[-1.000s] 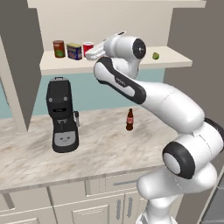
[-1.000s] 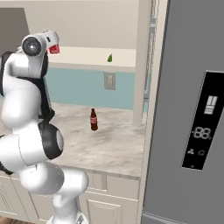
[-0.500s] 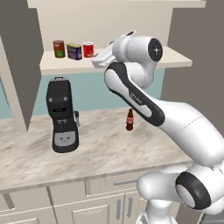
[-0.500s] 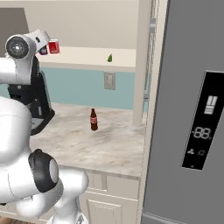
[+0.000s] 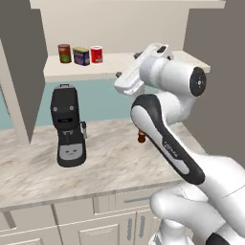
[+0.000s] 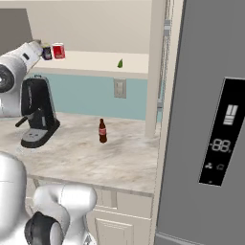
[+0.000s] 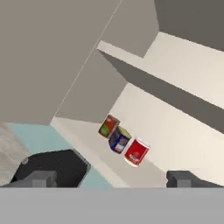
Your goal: Pick the cans from the counter and place them in their designated side in the cabinet.
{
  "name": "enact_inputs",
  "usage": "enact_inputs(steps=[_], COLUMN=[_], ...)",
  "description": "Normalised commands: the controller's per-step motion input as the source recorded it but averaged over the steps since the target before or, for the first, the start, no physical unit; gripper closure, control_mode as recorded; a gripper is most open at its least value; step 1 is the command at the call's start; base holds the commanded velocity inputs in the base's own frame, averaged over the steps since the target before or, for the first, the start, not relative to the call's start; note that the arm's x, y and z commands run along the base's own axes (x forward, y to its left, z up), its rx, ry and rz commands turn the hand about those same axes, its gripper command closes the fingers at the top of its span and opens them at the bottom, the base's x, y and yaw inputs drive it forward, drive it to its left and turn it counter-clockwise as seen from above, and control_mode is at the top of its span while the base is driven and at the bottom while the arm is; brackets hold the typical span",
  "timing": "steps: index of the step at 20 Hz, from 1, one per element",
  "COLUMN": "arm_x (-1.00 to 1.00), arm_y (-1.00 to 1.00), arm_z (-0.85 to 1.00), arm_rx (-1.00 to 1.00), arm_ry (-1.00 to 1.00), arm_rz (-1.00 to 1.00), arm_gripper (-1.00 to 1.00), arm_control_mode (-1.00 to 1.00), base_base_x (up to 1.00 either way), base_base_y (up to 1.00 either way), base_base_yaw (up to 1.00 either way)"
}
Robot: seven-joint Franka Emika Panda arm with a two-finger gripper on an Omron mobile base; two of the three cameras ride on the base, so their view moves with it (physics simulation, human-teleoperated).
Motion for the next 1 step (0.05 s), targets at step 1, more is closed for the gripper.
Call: enact_inputs(steps=[1], arm_x=[-0.91], arm_y=[-0.17], arm_z=[0.00], arm_rx=[-0.08], arm_ry=[-0.06], arm_rz=[0.01], arm_gripper=[-1.00], arm_control_mode=[-1.00], base_base_x=[0.00], base_base_y=[0.00], base_base_yaw=[0.00])
